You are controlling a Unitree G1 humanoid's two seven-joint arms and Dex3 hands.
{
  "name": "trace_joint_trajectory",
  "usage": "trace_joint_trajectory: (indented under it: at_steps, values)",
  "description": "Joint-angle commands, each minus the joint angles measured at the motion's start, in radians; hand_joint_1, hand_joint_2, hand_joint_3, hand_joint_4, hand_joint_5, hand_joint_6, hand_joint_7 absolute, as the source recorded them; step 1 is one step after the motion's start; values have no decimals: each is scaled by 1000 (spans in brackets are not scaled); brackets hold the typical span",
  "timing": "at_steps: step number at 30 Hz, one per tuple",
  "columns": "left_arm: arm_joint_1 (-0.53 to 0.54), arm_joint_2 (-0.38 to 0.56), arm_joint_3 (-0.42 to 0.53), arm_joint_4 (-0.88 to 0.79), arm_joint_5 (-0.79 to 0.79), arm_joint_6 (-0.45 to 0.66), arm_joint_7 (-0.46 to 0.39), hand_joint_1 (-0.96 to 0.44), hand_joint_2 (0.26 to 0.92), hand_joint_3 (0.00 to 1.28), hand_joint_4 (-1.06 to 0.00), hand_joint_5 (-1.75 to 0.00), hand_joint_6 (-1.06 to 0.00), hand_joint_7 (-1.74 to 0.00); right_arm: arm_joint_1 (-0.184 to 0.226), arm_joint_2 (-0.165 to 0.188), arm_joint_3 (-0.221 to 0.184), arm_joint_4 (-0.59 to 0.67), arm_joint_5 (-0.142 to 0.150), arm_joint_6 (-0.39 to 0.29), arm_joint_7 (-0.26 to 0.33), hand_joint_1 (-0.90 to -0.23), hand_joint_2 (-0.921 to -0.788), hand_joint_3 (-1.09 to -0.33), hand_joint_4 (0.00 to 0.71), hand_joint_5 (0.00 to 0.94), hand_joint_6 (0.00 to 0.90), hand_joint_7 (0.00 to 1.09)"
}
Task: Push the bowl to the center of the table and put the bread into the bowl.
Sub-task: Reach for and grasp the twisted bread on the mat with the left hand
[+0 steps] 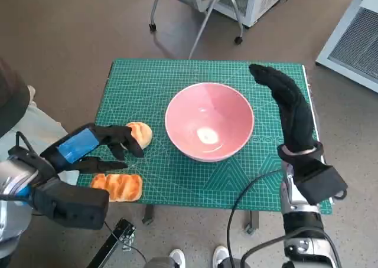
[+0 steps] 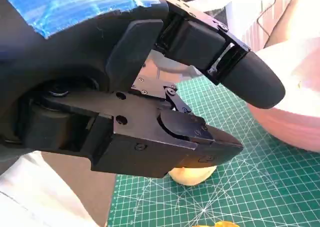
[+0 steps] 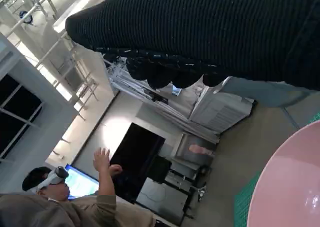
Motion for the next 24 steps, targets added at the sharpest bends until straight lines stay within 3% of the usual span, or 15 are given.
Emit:
trace_joint_trajectory:
  at_steps: [1,2,4,5,7,9,12,15,24]
  values:
    - [40,-4,30,-8,-45,25,-13,3,914,45,-646,-1188,-741,-1065,32,-1,1,-7,-18,7,-12,-564,-921,-892,302,104,-1,886]
    - [52,-3,36,-29,-49,57,-38,3,917,67,-618,-1220,-710,-1094,33,-1,1,-7,-17,8,-12,-564,-921,-893,301,105,-1,886]
    - [78,5,43,-76,-43,123,-91,-171,919,122,-548,-950,-634,-1221,35,-1,2,-10,-17,10,-14,-563,-921,-893,302,107,-1,886]
    - [89,10,44,-99,-37,154,-117,-94,849,109,-490,-704,-542,-953,36,-1,2,-10,-17,10,-14,-563,-921,-894,302,108,-1,886]
    - [115,24,45,-163,-12,237,-189,-37,789,74,-452,-388,-511,-569,36,-2,1,-10,-17,10,-15,-562,-921,-895,301,110,-1,887]
    - [135,37,46,-224,6,304,-256,-58,729,36,-344,-159,-452,-261,36,-2,1,-9,-15,11,-14,-561,-921,-896,300,112,-1,888]
    - [154,59,43,-297,28,363,-331,-141,690,13,-258,-53,-400,-94,36,-2,1,-5,-9,12,-10,-560,-921,-896,299,115,-1,889]
    - [182,74,53,-361,50,379,-368,-246,676,5,-226,-17,-360,-33,34,-3,1,-4,-3,17,-5,-560,-921,-896,297,117,-1,889]
    - [252,57,79,-439,95,370,-351,-358,667,0,-190,-2,-319,-1,25,-3,2,0,4,26,-1,-568,-921,-894,292,126,-1,889]
